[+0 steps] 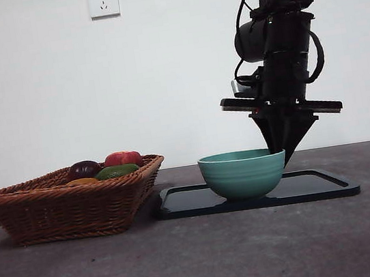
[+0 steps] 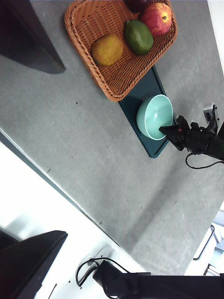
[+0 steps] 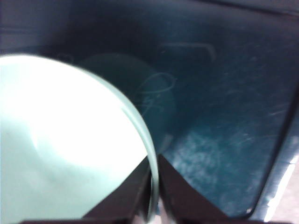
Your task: Pick up the wifruite, put it on the bowl, pick up the plate, put it on desk
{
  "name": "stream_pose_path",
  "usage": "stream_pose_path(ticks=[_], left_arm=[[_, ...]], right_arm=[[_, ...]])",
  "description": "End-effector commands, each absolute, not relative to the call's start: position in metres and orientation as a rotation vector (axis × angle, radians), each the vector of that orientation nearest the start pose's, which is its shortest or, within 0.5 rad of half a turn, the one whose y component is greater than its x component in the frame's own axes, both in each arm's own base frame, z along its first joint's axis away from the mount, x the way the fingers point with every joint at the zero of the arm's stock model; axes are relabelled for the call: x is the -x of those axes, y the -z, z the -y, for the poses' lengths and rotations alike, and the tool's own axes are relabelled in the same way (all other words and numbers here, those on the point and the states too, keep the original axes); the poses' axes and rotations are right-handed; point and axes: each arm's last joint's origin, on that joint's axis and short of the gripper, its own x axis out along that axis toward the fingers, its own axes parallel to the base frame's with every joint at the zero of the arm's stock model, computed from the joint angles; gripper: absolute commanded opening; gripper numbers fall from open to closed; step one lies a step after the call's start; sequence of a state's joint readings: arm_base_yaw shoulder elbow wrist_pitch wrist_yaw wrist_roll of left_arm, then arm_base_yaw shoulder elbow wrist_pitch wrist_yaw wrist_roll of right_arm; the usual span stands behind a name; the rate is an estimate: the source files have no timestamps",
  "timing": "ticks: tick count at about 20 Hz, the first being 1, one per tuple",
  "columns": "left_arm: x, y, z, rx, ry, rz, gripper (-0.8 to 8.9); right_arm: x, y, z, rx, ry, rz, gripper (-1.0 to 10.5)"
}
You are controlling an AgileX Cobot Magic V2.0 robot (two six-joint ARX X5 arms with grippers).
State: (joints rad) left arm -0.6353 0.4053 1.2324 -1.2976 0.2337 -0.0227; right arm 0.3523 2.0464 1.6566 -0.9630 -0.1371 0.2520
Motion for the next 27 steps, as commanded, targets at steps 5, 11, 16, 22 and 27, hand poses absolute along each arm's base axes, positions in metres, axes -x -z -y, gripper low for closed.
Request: stream_pose_path(ticks=[5, 11, 16, 22, 27], left_arm=[[0.018, -0.389, -0.005, -0.082, 0.859, -0.454, 6.56], [0.018, -0.389, -0.005, -0.082, 0.859, -0.455, 6.56], [0.018, -0.389, -0.005, -0.082, 0.859, -0.455, 6.56], [0.018, -0.389, -0.005, -0.082, 0.859, -0.455, 6.56], [0.018, -0.389, -0.005, -0.082, 0.859, -0.455, 6.56]], right_arm=[[-0.376, -0.240, -0.143, -0.061, -0.248, -1.333, 0.1], [-0.333, -0.291, -0.130, 0.009, -0.297, -1.365, 0.1], [-0.287, -0.319, -0.137, 0.050, -0.374, -1.306, 0.1], [-0.235, -0.298, -0.148, 0.116, -0.460, -1.321, 0.1], [-0.218, -0.250, -0.166, 0.099, -0.492, -1.342, 0.1]])
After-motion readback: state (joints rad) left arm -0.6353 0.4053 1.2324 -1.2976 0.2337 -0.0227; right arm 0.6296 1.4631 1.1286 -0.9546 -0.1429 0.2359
